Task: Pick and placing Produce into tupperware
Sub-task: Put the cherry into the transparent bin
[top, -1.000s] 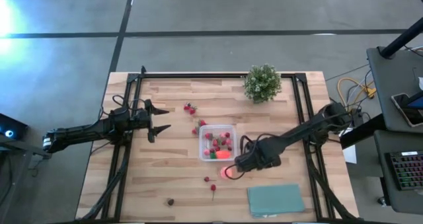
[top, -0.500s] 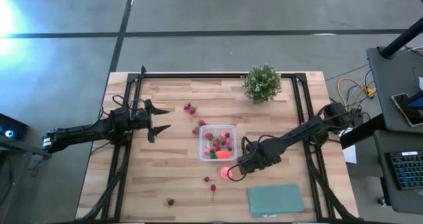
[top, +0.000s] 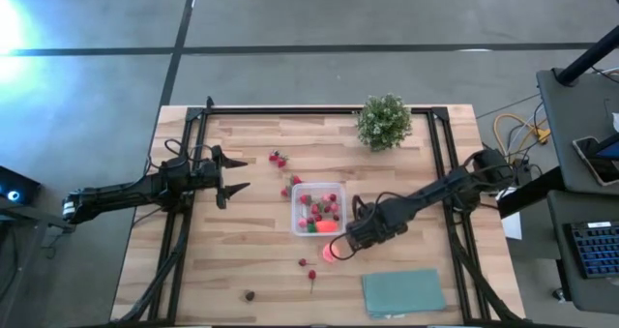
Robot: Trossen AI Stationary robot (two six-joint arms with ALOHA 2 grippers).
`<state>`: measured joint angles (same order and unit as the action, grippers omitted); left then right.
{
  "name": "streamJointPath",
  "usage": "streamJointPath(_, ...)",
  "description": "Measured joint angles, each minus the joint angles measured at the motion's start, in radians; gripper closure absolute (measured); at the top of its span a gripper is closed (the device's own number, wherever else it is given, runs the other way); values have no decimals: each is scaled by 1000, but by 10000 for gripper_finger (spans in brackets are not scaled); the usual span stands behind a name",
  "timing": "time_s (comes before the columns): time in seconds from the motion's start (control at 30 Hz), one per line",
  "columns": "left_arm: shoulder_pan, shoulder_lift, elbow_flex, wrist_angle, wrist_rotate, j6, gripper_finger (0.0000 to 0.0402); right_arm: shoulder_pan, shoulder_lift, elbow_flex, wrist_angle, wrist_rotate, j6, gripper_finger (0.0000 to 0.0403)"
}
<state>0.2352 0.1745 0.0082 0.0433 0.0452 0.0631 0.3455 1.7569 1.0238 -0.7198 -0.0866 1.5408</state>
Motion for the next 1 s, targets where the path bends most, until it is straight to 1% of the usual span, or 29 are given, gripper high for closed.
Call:
streamJointPath(0.17,0,0,0,0,0,0,119,-13,0,-14,1,-9,-18,221)
streamJointPath(0.33,0,0,0,0,0,0,119,-12,0,-22,0,-25,-27,234)
streamJointPath(0.5,0,0,0,0,0,0,119,-13,0,-22,1,-25,-27,256)
streamJointPath(0.77,0,0,0,0,0,0,119,-13,0,-22,1,-22,-27,303)
streamJointPath(1.0,0,0,0,0,0,0,119,-12,0,-19,0,-46,-23,335)
